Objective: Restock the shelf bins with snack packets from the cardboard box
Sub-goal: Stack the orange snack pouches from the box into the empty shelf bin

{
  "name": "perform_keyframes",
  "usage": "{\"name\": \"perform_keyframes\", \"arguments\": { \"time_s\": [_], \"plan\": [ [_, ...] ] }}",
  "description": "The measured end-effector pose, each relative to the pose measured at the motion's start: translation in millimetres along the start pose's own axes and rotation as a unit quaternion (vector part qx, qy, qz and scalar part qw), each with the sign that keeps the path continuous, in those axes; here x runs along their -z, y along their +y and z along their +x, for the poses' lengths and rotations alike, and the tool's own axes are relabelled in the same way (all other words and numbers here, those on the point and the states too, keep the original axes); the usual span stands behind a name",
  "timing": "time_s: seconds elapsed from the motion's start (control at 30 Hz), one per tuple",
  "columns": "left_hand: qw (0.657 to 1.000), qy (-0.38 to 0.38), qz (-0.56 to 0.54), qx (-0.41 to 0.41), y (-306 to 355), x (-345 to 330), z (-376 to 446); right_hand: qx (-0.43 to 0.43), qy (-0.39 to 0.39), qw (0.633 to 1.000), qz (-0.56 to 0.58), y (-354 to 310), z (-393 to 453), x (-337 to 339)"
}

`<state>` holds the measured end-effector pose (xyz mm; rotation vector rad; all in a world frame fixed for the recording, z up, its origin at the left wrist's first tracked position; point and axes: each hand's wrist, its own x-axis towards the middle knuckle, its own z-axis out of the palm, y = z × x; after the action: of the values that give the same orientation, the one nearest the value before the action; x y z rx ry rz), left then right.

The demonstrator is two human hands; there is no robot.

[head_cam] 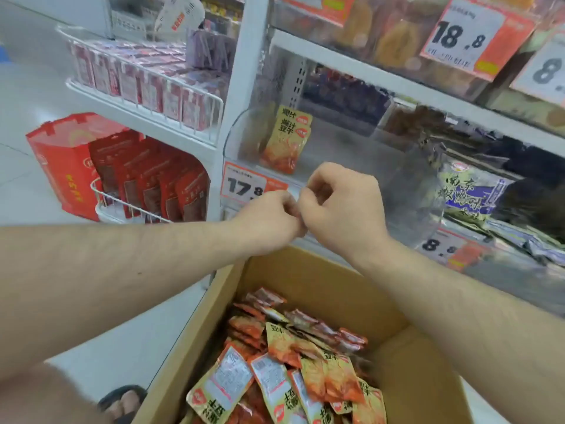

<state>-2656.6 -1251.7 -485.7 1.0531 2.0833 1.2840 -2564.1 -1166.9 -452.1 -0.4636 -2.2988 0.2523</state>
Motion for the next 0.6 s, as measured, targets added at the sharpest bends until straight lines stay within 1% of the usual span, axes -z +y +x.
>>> {"name": "perform_keyframes", "arguments": {
  "time_s": [0.03,0.1,0.17,0.2,0.27,0.3,0.33,0.37,0.4,0.47,0.53,0.6],
  "plan": [
    [0.998,-0.049,0.022,0.030,-5,-8,-5,-0.027,-0.013,0.999,0.018,4,-21,-5],
    [0.989,-0.111,0.066,0.067,-23,-24,-15,-0.138,-0.080,0.987,0.028,24,-65,-24],
    [0.978,-0.159,0.094,0.098,-41,-35,-21,-0.246,-0.194,0.949,0.025,49,-108,-50],
    [0.973,-0.177,0.094,0.112,-48,-40,-22,-0.277,-0.260,0.925,0.002,61,-128,-62],
    [0.967,-0.198,0.076,0.143,-58,-42,-21,-0.277,-0.391,0.873,-0.086,80,-161,-80],
    [0.964,-0.202,0.070,0.156,-61,-42,-19,-0.269,-0.445,0.844,-0.127,91,-176,-87],
    [0.963,-0.203,0.068,0.166,-64,-42,-17,-0.272,-0.478,0.820,-0.160,101,-189,-93],
    [0.961,-0.204,0.062,0.175,-66,-42,-15,-0.279,-0.492,0.804,-0.185,110,-199,-98],
    [0.959,-0.205,0.060,0.184,-68,-42,-14,-0.285,-0.492,0.797,-0.205,117,-206,-101],
    [0.956,-0.203,0.044,0.206,-71,-45,-11,-0.271,-0.482,0.799,-0.235,131,-215,-104],
    [0.952,-0.196,0.019,0.234,-77,-47,-10,-0.252,-0.469,0.810,-0.244,139,-219,-102],
    [0.943,-0.201,-0.005,0.263,-79,-50,-11,-0.237,-0.447,0.831,-0.229,139,-218,-98]
  ]
}}
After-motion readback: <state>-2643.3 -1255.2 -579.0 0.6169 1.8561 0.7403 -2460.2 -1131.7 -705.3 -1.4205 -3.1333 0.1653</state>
